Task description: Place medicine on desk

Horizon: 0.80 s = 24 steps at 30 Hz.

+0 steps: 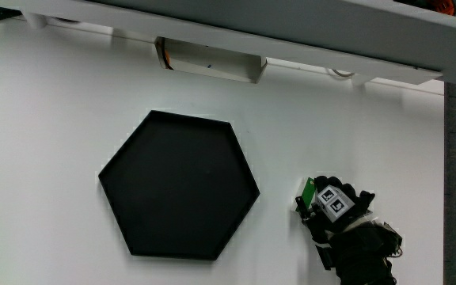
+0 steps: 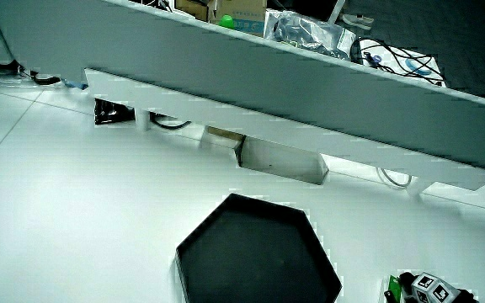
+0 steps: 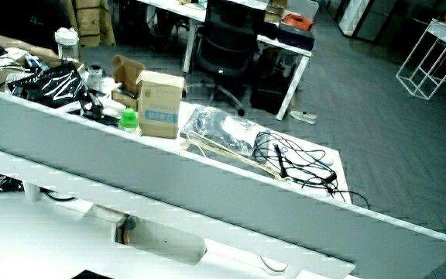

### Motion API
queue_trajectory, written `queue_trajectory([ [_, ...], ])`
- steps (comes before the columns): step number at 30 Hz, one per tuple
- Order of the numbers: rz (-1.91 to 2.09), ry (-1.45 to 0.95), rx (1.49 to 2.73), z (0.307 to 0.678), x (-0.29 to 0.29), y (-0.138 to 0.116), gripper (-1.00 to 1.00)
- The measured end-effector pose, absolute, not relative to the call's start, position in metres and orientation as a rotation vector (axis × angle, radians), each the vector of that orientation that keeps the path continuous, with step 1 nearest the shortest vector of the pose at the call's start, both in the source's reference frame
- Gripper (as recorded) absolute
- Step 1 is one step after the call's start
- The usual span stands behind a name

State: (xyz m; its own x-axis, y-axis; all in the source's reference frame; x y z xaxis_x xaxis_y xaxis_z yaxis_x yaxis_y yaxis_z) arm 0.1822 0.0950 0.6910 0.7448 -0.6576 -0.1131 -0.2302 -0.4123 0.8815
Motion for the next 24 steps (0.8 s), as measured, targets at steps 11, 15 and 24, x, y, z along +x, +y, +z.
queue_trajectory([
  [11,-0.425,-0.640,1.937,0.694,0.198,0.099,-0.71],
  [15,-0.320,-0.656,2.037,0.677,0.198,0.100,-0.94],
  [24,-0.141,-0.637,2.220,0.652,0.216,0.115,-1.00],
])
